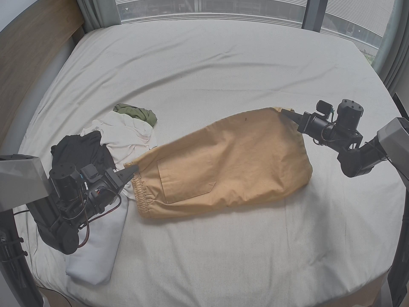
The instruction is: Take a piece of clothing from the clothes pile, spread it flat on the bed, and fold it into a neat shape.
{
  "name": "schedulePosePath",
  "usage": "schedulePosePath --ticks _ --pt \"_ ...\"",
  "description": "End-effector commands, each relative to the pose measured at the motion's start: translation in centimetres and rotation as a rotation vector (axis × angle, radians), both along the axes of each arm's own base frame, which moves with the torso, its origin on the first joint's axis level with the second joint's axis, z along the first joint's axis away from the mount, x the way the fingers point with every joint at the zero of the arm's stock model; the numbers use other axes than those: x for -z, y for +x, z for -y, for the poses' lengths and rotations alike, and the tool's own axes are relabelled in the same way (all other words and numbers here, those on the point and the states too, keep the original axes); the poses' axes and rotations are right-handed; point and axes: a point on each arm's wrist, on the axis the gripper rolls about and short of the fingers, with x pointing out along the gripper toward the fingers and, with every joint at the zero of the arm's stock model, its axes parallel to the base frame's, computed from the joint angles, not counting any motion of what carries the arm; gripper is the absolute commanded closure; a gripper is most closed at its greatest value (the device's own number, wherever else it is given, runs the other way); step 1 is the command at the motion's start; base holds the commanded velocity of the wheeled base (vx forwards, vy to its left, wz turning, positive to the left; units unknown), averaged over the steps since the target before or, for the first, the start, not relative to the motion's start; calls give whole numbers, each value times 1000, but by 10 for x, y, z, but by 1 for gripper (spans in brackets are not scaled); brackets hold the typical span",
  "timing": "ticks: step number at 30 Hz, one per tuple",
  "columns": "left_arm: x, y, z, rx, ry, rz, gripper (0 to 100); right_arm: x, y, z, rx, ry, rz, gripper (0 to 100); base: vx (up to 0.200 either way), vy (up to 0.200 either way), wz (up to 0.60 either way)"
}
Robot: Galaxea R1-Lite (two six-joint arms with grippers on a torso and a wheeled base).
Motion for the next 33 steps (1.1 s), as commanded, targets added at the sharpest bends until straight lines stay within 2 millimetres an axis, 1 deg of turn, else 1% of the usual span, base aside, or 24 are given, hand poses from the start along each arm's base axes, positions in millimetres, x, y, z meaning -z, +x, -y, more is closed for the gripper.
schedulePosePath --ticks 1,6,8,11,16,19,20,23,24,25,26,28,30,31,33 --pt "-5 13 0 -68 -3 46 0 3 6 0 21 3 5 0 0 0 0" --pt "-7 18 -1 -111 -5 62 0 5 9 1 47 4 8 0 0 0 0" --pt "-9 17 -1 -108 -11 66 0 6 8 1 49 5 4 0 0 0 0" --pt "-13 14 -1 -105 -15 70 0 7 0 2 50 0 -13 0 0 0 0" --pt "-28 2 -2 -90 -21 97 0 5 -25 6 54 -16 -40 0 0 0 0" --pt "-34 -6 -2 -55 -19 108 0 6 -44 9 71 -14 -29 0 0 0 0" --pt "-40 -13 -2 -28 -22 117 0 9 -58 12 79 -9 -14 0 0 0 0" --pt "-48 -23 -2 16 -25 134 0 19 -78 16 80 -4 -8 0 0 0 0" --pt "-48 -23 -2 16 -25 134 0 19 -78 16 80 -4 -8 0 0 0 0" --pt "-54 -30 -2 44 -26 148 0 28 -90 16 73 3 -22 0 0 0 0" --pt "-57 -34 -2 51 -26 156 0 35 -95 17 73 10 -38 0 0 0 0" --pt "-57 -40 -1 73 -13 154 0 41 -103 15 60 16 -43 0 0 0 0" --pt "-53 -44 -1 87 22 151 0 46 -102 15 61 17 -35 0 0 0 0" --pt "-47 -46 0 97 72 156 0 52 -99 15 60 13 -48 0 0 0 0" --pt "-41 -46 -1 96 158 178 0 54 -101 14 55 13 -63 0 0 0 0"
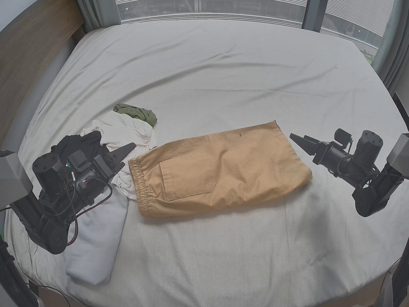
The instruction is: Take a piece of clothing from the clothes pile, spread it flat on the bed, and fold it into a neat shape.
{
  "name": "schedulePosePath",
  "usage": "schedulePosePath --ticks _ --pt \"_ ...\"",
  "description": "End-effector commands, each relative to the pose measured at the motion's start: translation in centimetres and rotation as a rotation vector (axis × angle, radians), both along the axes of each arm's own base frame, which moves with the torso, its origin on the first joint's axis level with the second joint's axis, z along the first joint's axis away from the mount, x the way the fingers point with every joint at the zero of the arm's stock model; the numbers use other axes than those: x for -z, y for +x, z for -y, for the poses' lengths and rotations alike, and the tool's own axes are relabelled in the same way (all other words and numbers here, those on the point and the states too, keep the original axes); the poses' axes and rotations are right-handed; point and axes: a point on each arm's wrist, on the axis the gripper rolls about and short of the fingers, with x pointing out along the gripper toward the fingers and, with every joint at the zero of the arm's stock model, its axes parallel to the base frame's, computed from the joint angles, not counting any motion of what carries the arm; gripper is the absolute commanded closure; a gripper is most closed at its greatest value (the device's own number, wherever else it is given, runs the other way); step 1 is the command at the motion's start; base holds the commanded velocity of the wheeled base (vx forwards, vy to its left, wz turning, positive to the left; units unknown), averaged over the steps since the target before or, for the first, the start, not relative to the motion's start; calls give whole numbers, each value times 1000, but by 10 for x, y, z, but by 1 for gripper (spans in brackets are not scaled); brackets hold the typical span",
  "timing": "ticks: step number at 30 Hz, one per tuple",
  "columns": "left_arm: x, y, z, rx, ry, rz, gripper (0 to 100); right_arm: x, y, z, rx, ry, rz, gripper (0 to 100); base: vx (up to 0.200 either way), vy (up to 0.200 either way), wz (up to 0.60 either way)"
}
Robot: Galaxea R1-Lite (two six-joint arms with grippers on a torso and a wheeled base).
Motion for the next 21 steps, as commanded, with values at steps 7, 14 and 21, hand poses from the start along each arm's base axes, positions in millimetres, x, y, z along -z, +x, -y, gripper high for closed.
schedulePosePath --ticks 7,14,21 --pt "14 -12 -1 -2 382 155 0 13 -22 -4 -25 0 -85 0 0 0 0" --pt "13 -14 0 -15 426 184 0 31 -29 -1 -19 -19 -285 0 0 0 0" --pt "15 -14 0 -13 428 175 0 40 -30 0 -14 -24 -341 0 0 0 0"
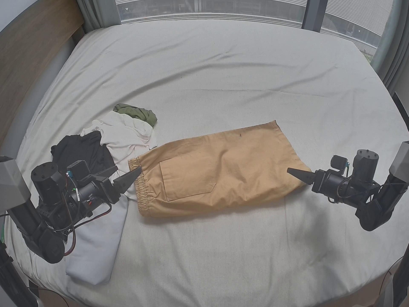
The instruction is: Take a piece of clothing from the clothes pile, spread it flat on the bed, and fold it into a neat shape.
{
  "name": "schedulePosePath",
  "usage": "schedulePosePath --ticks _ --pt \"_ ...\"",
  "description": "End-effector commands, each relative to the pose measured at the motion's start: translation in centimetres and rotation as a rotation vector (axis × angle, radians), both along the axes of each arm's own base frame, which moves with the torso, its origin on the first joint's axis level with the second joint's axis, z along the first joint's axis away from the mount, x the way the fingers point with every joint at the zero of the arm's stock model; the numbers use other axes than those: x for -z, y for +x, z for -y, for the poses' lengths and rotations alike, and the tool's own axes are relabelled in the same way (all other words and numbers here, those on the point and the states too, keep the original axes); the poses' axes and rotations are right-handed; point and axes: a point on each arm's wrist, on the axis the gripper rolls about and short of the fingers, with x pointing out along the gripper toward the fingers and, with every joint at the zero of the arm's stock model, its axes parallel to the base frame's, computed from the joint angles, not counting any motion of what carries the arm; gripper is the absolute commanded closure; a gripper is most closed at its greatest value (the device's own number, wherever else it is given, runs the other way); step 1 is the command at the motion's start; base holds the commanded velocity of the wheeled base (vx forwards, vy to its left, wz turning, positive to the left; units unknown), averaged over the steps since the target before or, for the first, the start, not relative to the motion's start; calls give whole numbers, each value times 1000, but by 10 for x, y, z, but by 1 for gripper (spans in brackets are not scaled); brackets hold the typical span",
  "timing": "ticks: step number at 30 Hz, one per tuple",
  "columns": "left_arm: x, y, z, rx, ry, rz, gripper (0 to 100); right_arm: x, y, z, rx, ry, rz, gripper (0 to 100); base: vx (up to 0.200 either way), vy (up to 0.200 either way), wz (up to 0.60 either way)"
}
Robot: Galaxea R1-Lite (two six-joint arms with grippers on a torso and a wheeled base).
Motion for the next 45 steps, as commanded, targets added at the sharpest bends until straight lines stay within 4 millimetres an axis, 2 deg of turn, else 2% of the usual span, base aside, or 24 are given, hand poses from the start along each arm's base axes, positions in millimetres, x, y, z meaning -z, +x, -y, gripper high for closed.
schedulePosePath --ticks 1,19,28,38,45 --pt "2 0 0 1 0 -6 0 2 -2 1 2 -1 -13 0 0 0 0" --pt "7 2 0 -3 2 -25 0 22 -6 0 -1 -24 -184 0 0 0 0" --pt "12 4 -1 -6 4 -40 0 45 11 -1 9 -28 -226 0 0 0 0" --pt "12 4 -1 -6 4 -42 0 39 23 -6 14 2 -200 0 0 0 0" --pt "12 5 -1 -7 4 -39 0 48 31 -11 29 36 -176 0 0 0 0"
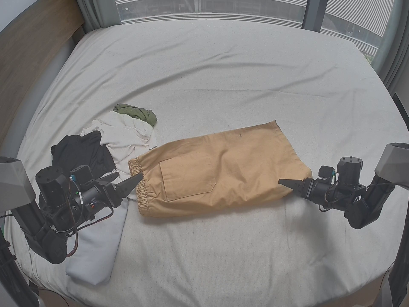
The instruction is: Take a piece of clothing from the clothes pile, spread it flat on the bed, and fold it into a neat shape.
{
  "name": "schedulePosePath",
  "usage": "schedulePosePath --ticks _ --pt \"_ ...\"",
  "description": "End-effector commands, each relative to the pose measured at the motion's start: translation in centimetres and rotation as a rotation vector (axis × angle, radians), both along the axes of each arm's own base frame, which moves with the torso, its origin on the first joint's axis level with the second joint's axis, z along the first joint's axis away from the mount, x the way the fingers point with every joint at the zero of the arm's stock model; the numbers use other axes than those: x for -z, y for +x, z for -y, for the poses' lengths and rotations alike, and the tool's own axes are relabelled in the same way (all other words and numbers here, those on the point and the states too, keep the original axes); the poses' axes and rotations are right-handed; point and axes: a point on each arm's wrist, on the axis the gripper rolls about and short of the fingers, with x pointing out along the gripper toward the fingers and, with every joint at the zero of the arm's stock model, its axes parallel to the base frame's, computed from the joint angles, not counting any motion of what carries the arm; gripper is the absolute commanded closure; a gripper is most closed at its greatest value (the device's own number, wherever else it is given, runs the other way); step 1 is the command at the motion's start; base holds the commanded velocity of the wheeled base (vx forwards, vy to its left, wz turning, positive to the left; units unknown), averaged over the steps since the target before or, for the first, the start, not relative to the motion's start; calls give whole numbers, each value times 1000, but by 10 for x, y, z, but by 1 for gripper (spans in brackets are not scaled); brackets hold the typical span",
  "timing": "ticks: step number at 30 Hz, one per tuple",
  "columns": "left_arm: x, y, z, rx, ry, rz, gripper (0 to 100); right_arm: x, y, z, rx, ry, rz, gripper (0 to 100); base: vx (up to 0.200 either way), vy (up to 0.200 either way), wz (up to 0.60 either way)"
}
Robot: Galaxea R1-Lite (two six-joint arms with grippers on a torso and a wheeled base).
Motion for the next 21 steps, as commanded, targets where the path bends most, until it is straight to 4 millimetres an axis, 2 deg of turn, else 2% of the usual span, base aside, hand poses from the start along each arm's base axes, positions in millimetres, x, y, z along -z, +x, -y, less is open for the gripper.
schedulePosePath --ticks 1,8,21 --pt "0 1 1 2 -1 3 0 13 5 -5 8 2 -2 0 0 0 0" --pt "-1 1 0 -1 -1 6 0 21 6 -24 4 8 36 0 0 0 0" --pt "-1 2 0 -1 -2 9 0 18 10 -28 2 20 60 0 0 0 0"
